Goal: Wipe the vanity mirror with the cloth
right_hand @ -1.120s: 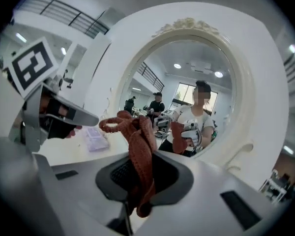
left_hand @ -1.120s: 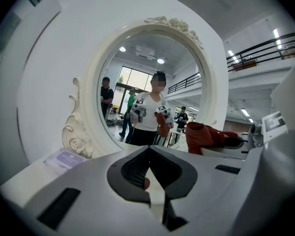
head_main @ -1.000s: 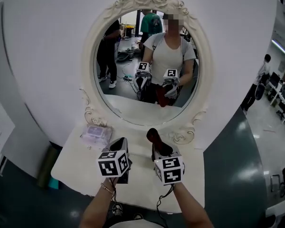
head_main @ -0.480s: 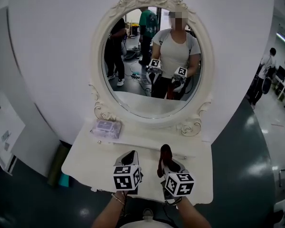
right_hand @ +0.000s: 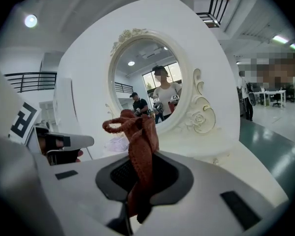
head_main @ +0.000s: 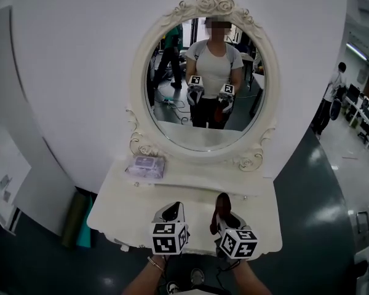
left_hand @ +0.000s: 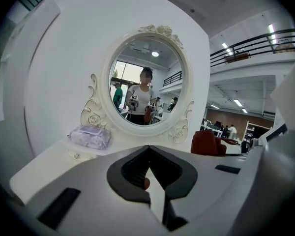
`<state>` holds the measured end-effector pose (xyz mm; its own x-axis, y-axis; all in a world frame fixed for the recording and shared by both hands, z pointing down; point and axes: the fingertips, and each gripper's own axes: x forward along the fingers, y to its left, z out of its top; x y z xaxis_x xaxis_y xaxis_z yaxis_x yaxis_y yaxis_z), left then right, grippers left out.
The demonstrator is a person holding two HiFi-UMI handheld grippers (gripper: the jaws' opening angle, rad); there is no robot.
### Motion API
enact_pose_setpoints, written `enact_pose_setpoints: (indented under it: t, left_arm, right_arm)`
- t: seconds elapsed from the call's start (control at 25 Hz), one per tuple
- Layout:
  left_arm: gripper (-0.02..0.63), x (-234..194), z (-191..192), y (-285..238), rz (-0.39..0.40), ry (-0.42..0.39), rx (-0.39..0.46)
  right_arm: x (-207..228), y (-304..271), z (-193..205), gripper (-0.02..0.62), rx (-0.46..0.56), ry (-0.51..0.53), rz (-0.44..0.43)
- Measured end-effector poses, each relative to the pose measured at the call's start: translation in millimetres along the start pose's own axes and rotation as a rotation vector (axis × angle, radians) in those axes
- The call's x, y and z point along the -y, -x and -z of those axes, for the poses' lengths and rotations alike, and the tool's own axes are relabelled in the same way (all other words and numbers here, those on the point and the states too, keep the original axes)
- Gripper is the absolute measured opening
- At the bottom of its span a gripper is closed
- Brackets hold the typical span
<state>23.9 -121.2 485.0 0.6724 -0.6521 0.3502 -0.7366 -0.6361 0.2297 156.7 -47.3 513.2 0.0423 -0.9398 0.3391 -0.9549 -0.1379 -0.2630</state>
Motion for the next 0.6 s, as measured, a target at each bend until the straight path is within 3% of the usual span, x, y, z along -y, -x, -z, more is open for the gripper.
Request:
enact_pose_setpoints:
  t: [0.6]
  left_arm:
    - [0.005, -1, 16, 24, 0.053, 0.010, -0.018]
  right_arm:
    - [-25, 26, 4, 0.060, 0.036, 0.009, 0.037]
